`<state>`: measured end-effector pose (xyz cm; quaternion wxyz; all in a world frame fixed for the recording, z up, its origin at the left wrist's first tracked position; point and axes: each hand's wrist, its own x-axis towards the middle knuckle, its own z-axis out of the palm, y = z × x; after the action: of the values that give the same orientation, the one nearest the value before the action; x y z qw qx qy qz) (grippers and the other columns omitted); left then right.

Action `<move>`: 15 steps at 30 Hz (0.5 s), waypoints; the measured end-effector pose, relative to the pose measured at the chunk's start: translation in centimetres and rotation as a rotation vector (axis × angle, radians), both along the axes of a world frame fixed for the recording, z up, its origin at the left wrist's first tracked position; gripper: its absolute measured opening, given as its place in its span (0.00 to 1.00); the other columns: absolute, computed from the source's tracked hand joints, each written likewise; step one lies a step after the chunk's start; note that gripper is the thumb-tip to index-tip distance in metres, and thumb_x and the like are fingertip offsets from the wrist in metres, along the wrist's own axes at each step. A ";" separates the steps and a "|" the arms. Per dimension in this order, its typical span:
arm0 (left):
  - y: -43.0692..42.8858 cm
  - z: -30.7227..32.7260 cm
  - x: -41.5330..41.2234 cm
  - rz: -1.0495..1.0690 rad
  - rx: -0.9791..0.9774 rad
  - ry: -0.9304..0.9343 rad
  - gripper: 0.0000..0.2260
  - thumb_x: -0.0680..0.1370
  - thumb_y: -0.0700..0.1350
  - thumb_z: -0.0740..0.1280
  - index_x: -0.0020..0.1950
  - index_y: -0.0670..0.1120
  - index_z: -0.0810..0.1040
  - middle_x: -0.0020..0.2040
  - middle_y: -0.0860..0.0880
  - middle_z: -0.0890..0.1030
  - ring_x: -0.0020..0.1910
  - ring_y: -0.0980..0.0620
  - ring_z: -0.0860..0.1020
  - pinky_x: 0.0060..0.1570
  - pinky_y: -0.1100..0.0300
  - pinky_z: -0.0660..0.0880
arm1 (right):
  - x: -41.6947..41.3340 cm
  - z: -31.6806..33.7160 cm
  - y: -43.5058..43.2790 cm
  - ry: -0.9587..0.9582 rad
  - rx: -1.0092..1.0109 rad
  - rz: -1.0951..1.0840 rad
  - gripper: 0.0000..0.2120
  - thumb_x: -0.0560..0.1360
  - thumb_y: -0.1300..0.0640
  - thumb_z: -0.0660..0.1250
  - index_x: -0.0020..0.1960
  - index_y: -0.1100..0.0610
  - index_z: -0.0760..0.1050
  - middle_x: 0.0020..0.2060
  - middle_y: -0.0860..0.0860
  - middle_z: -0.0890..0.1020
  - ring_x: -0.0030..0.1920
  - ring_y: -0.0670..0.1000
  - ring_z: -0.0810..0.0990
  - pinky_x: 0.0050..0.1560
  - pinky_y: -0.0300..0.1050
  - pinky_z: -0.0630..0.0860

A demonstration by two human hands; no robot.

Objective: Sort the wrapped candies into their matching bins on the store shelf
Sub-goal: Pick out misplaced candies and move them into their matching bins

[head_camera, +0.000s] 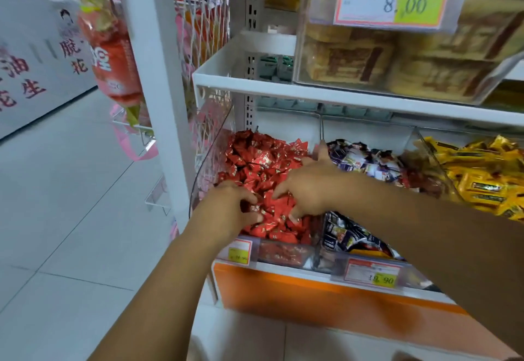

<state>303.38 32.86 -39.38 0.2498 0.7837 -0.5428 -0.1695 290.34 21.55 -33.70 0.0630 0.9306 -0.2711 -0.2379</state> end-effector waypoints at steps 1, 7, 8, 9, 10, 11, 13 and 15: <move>-0.1 0.1 -0.3 0.004 0.006 -0.003 0.15 0.70 0.51 0.75 0.56 0.52 0.82 0.55 0.51 0.75 0.52 0.51 0.77 0.51 0.59 0.72 | -0.7 0.0 -0.1 -0.117 -0.009 -0.018 0.23 0.75 0.37 0.62 0.70 0.36 0.65 0.72 0.45 0.67 0.75 0.57 0.56 0.70 0.71 0.40; -0.3 2.8 -3.2 0.051 -0.262 -0.119 0.09 0.73 0.52 0.72 0.52 0.55 0.83 0.49 0.55 0.78 0.52 0.51 0.76 0.51 0.55 0.74 | -10.7 2.4 -0.1 -1.004 0.239 -0.259 0.14 0.82 0.52 0.58 0.64 0.40 0.73 0.64 0.43 0.70 0.63 0.40 0.68 0.64 0.38 0.65; -0.3 3.1 -4.3 0.029 -0.315 -0.112 0.07 0.73 0.50 0.72 0.51 0.54 0.83 0.47 0.57 0.77 0.50 0.52 0.76 0.50 0.57 0.73 | -13.0 2.3 0.1 -1.072 0.243 -0.315 0.14 0.82 0.54 0.57 0.63 0.40 0.73 0.60 0.41 0.70 0.56 0.35 0.70 0.57 0.31 0.65; -0.5 3.3 -5.6 0.003 -0.363 -0.101 0.07 0.74 0.48 0.72 0.51 0.53 0.83 0.46 0.58 0.76 0.48 0.54 0.76 0.49 0.60 0.71 | -15.1 2.1 0.3 -1.136 0.237 -0.376 0.14 0.82 0.56 0.57 0.62 0.42 0.74 0.57 0.40 0.71 0.51 0.31 0.71 0.51 0.25 0.64; -0.8 3.4 -7.0 -0.024 -0.405 -0.093 0.07 0.74 0.46 0.72 0.51 0.52 0.83 0.45 0.59 0.75 0.46 0.55 0.76 0.48 0.65 0.68 | -17.1 1.7 0.5 -1.198 0.236 -0.441 0.14 0.82 0.57 0.56 0.62 0.44 0.75 0.56 0.40 0.72 0.49 0.27 0.70 0.47 0.21 0.63; -1.2 3.5 -8.5 -0.052 -0.435 -0.087 0.07 0.74 0.44 0.72 0.52 0.51 0.83 0.45 0.59 0.75 0.45 0.56 0.76 0.47 0.68 0.66 | -18.9 1.2 0.7 -1.254 0.243 -0.509 0.14 0.82 0.58 0.56 0.61 0.45 0.75 0.55 0.39 0.73 0.48 0.25 0.70 0.45 0.19 0.63; -2.1 3.7 -11.5 -0.125 -0.457 -0.076 0.09 0.75 0.42 0.71 0.54 0.50 0.83 0.48 0.56 0.76 0.46 0.58 0.75 0.47 0.74 0.64 | -21.4 0.2 1.2 -1.326 0.276 -0.636 0.14 0.82 0.61 0.57 0.60 0.48 0.76 0.55 0.43 0.76 0.48 0.33 0.73 0.43 0.20 0.66; -2.9 3.7 -14.2 -0.213 -0.392 -0.062 0.12 0.76 0.43 0.69 0.60 0.50 0.81 0.55 0.53 0.77 0.50 0.59 0.73 0.51 0.77 0.62 | -22.5 -0.4 1.7 -1.310 0.326 -0.672 0.14 0.82 0.63 0.57 0.60 0.49 0.75 0.56 0.48 0.77 0.52 0.43 0.75 0.49 0.25 0.68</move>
<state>289.16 29.99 -35.64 0.3613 0.6630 -0.6527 -0.0619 267.82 23.22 -34.13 -0.3255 0.7463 -0.4838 0.3208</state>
